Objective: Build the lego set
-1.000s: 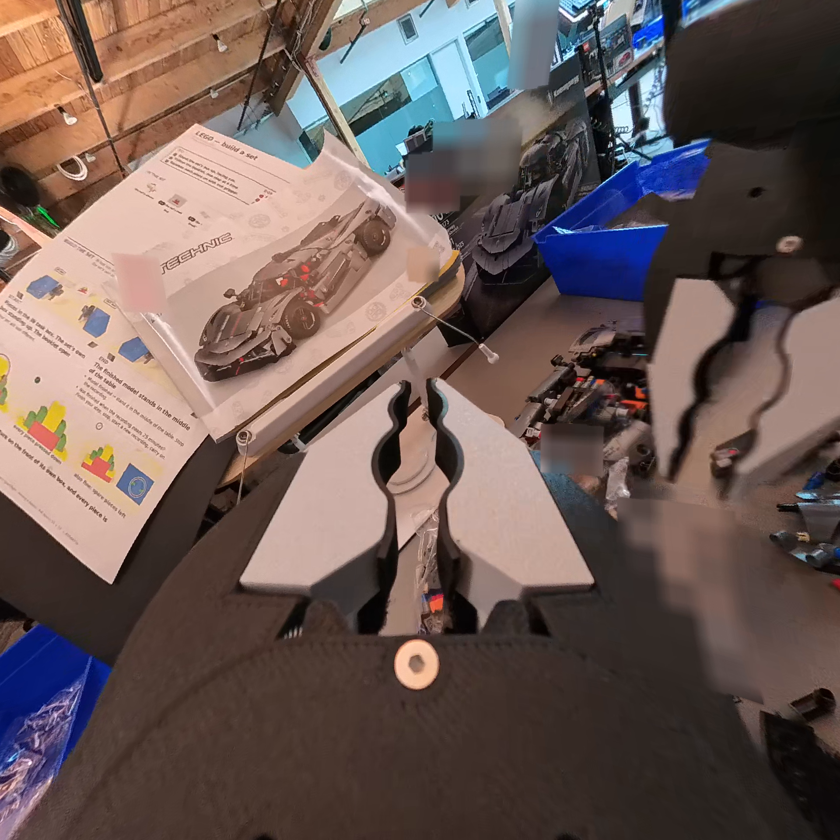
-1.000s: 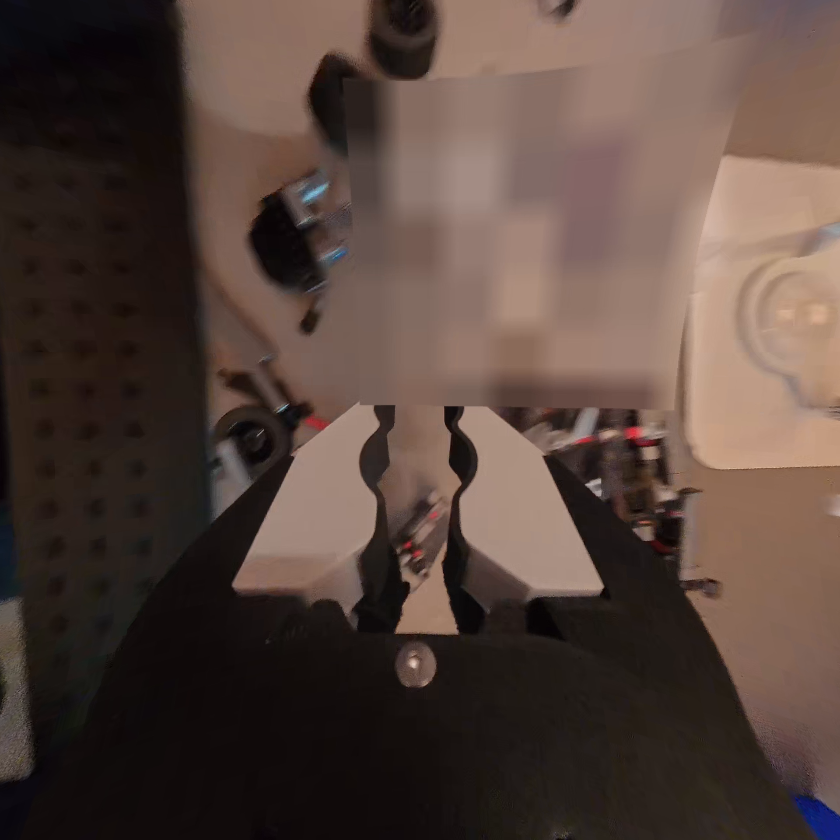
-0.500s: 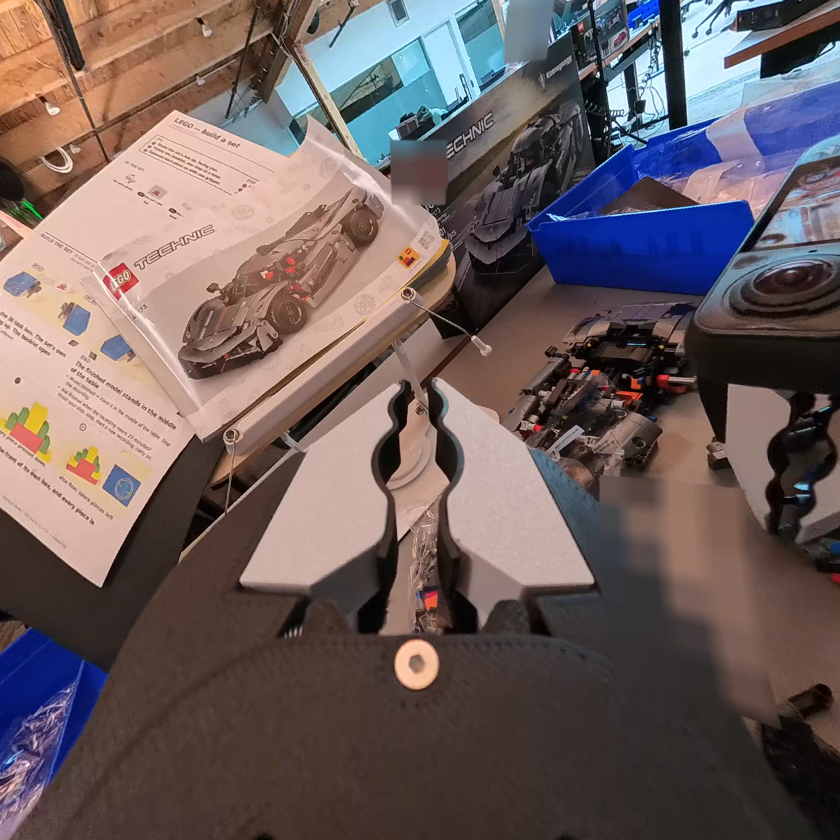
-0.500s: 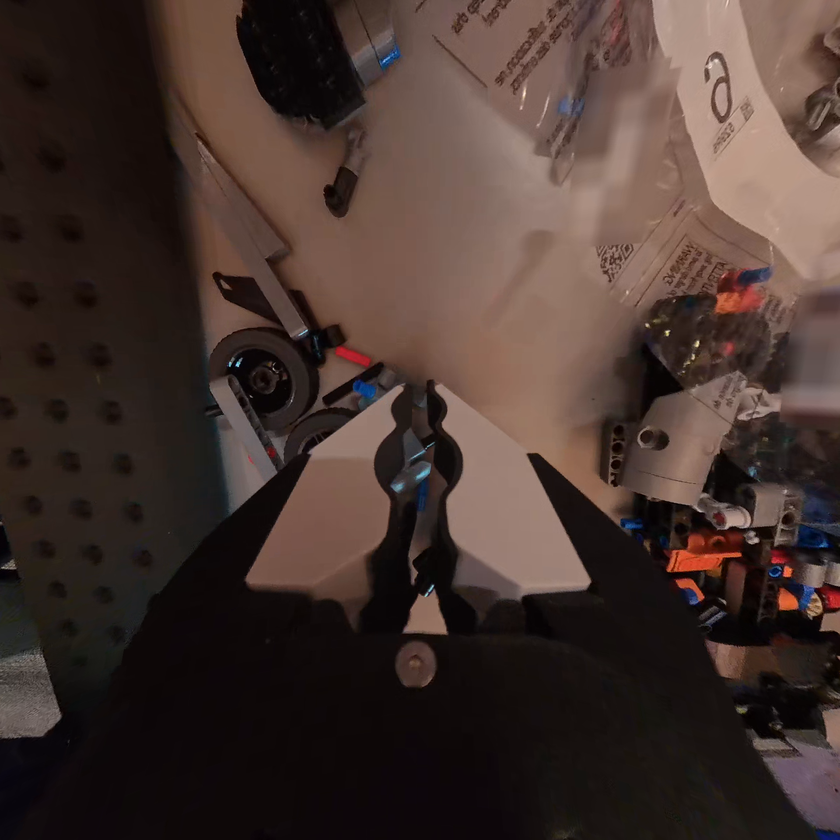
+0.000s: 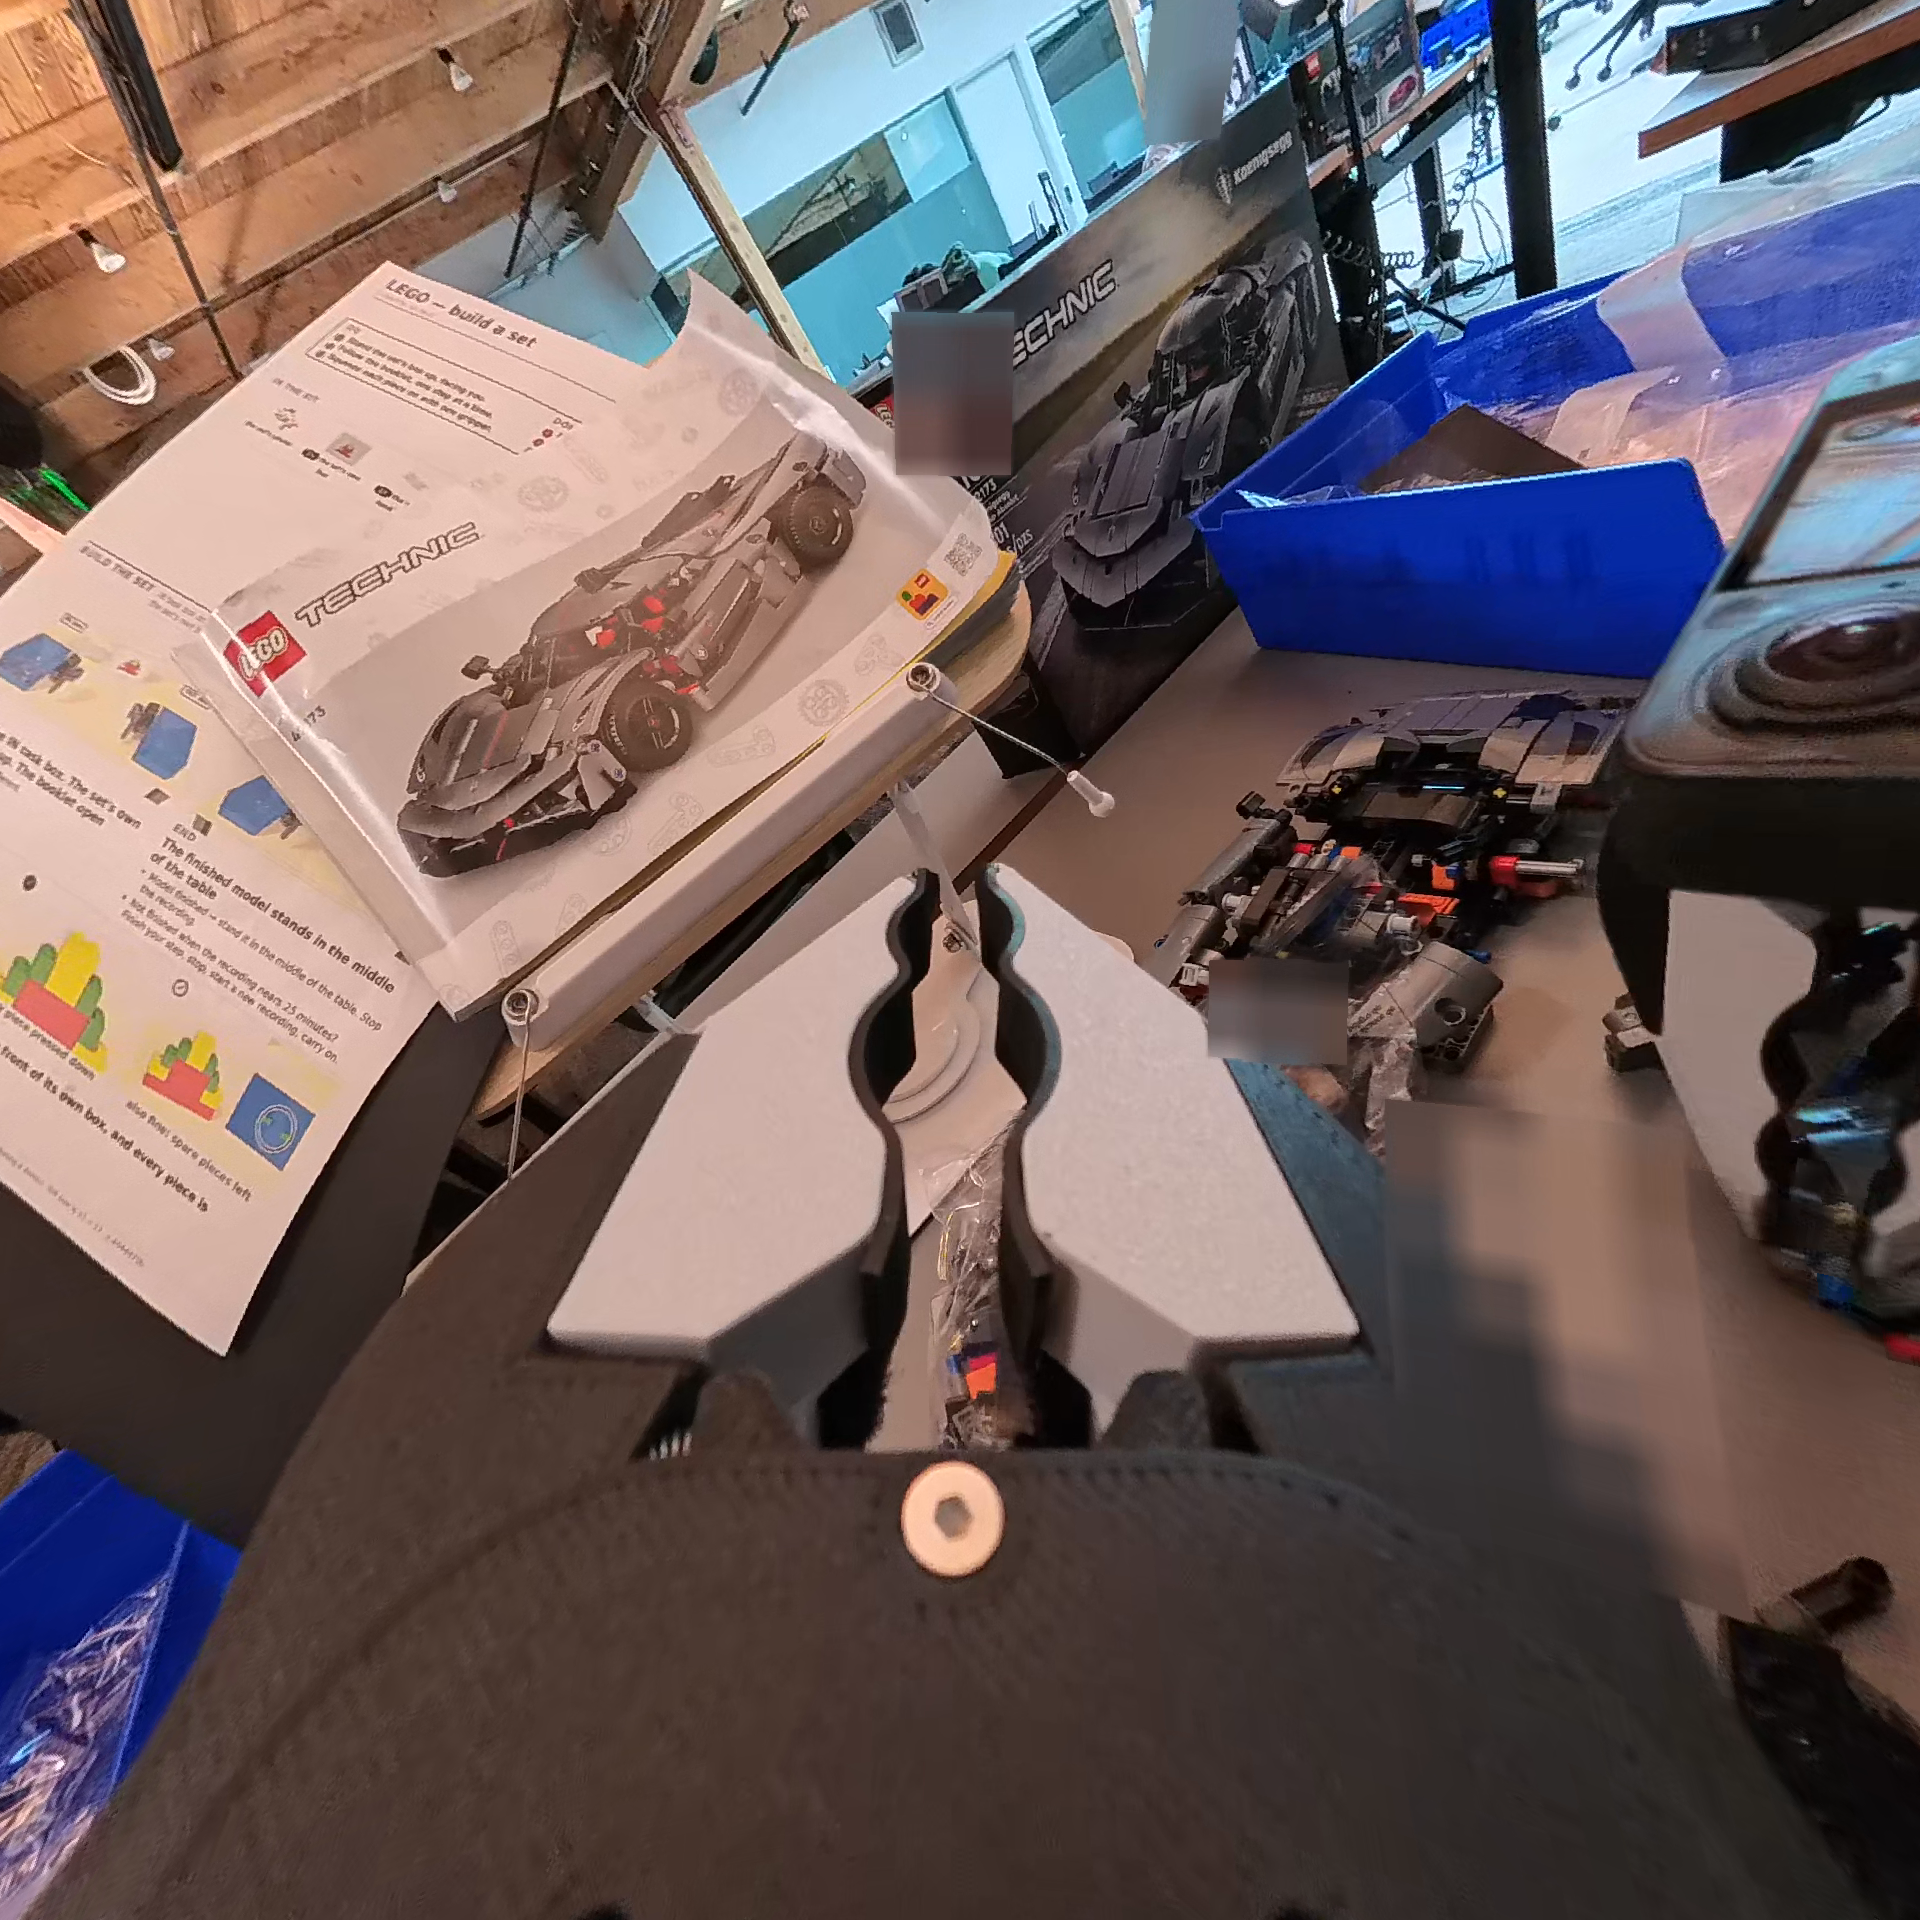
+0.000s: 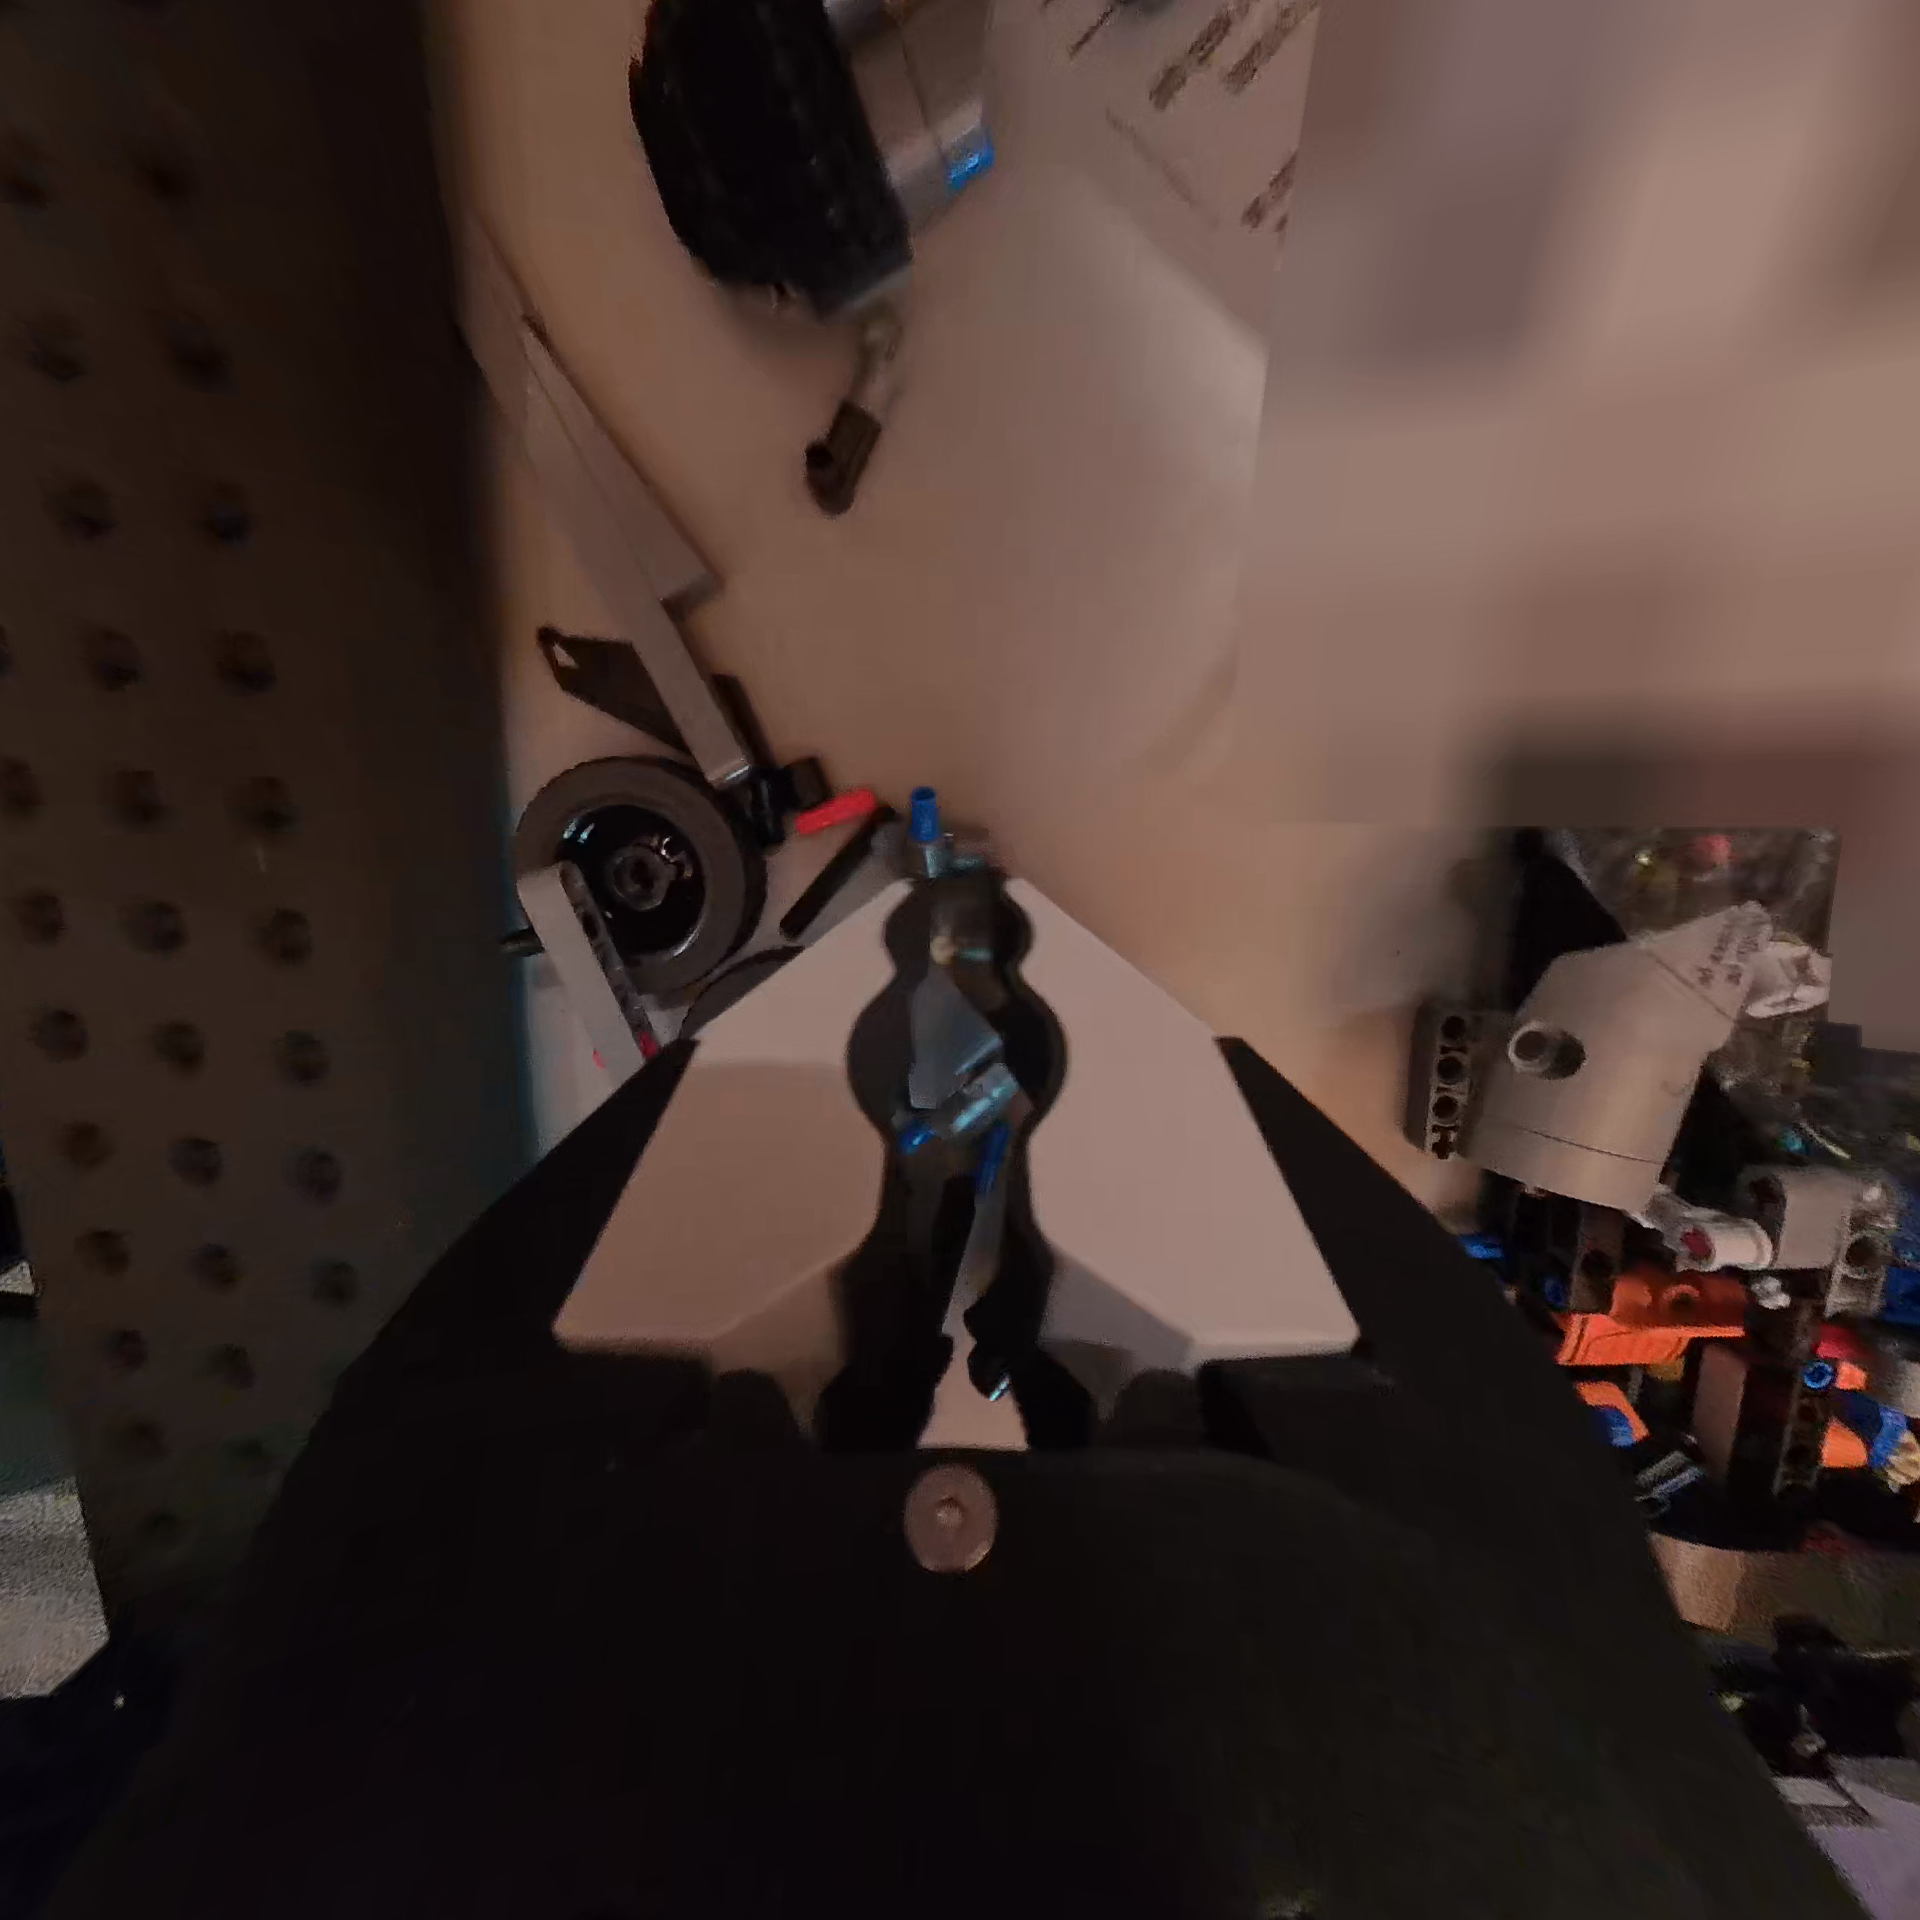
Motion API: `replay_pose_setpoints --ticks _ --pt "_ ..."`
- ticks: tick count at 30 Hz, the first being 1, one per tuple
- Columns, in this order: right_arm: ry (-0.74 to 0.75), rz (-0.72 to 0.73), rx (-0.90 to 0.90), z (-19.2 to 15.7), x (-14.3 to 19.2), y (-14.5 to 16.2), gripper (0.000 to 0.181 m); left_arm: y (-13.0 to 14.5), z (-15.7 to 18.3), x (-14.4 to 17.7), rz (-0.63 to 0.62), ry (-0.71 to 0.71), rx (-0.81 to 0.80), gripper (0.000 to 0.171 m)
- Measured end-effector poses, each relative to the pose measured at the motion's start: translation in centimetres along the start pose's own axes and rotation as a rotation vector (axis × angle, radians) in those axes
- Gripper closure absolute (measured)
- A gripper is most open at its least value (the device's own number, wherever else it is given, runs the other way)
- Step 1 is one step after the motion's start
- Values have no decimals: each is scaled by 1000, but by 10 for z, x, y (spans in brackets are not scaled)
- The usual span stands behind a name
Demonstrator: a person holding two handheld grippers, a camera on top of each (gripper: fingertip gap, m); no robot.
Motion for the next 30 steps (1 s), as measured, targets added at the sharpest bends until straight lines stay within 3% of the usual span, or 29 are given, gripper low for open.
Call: replay_pose_setpoints --ticks 1,9,10,11,13,19,24,30 --pt "7 9 -3 1 0 0 181 0 0 0 0 1 -1 166" --pt "11 118 5 -3 18 -4 178 -8 12 -2 36 66 -37 161" --pt "10 89 13 -4 16 -2 165 -9 13 -2 33 70 -42 161" --pt "34 45 26 -3 12 1 165 -9 14 -3 29 73 -47 161" --pt "46 -17 45 -3 4 4 167 -8 16 -4 20 77 -56 161" --pt "43 -1 28 2 3 5 175 -6 15 -4 20 83 -50 161" --pt "145 140 14 9 34 0 175 -12 30 -5 47 176 -76 160" --pt "326 333 -32 14 84 -3 175 -31 74 -3 120 442 -142 149"
Point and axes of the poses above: each gripper's, where its closed fingertips meet, x back along the fingers, y out of its underside, z = x × y across the jaws, the point moved 6 cm from there along x, back along the fingers, and after that the axes turned 12 degrees about -x, right-handed, at the moved point
